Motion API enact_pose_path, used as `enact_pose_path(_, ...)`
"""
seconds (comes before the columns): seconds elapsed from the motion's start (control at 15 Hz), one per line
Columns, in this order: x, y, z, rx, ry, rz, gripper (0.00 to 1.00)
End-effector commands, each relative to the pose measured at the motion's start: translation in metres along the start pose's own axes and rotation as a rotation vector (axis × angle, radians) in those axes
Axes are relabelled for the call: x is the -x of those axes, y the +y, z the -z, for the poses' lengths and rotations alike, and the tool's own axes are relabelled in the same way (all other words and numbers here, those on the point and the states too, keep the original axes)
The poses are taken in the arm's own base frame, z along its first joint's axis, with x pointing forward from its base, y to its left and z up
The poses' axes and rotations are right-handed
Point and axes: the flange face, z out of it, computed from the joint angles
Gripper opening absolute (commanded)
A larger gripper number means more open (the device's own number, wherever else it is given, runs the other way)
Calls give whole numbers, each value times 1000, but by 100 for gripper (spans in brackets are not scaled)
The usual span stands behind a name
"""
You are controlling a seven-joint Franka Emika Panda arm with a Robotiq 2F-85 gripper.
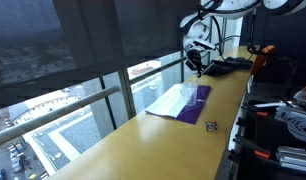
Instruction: Place the straw in the cup
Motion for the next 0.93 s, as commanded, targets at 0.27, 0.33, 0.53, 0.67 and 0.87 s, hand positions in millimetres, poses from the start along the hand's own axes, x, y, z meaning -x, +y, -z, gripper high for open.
enact_pose_path(0.27,-6,4,4,-32,-15,-9,0)
enact_pose_path(0.33,-6,7,4,-33,-16,-11,0)
enact_pose_path(0.53,-7,5,0,-39,-23,-20,0)
enact_pose_path(0.67,-6,-3,-3,-37,-24,-19,0)
enact_pose_path(0.87,-7,-6,-5,-40,-27,-23,0)
